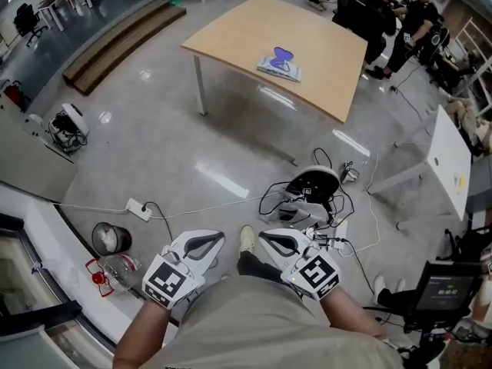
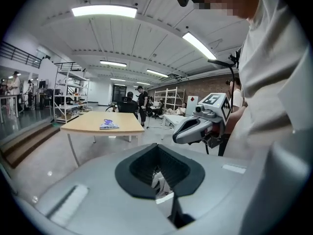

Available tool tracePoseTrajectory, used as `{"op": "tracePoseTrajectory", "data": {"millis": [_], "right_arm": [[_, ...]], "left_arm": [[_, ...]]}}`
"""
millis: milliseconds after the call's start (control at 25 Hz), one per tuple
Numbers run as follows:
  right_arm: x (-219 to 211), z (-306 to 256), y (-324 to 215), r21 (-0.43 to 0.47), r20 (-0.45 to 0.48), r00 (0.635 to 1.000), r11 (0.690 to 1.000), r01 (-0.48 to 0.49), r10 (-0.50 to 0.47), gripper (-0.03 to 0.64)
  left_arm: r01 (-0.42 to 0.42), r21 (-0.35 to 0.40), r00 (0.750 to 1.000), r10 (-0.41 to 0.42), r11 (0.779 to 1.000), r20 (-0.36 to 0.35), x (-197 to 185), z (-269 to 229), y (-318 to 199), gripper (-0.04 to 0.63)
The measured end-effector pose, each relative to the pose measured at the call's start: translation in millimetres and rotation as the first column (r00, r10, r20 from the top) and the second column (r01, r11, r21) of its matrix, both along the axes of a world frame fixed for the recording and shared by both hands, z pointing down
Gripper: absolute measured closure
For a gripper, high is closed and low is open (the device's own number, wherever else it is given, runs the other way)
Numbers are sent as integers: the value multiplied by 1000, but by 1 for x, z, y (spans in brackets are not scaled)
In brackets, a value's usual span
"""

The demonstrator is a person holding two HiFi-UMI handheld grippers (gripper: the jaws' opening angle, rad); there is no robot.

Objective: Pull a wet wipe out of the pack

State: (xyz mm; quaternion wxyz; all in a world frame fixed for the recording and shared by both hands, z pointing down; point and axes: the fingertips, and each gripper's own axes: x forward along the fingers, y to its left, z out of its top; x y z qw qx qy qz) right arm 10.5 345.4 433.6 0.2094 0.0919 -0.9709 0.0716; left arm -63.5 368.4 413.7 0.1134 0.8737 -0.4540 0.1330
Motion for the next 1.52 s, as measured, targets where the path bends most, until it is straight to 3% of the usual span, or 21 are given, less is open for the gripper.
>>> {"op": "tracePoseTrajectory", "data": {"millis": [320, 800, 1080, 1520], "right_arm": [[0, -5, -132, 44, 34, 999, 999, 6, -8, 615], [-14, 15, -245, -4, 23, 997, 997, -73, 73, 615], [-55, 12, -326, 9, -17, 991, 991, -133, 133, 615], [-164, 3, -438, 22, -45, 976, 977, -213, 214, 615]], "left_arm": [[3, 56, 999, -5, 998, 48, 3, -34, -142, 589], [-88, 5, 996, 88, 996, -1, 0, -13, -259, 589], [-150, 20, 989, 150, 989, -17, -45, -4, -345, 589], [-258, 43, 966, 259, 965, -13, -152, -12, -461, 589]]}}
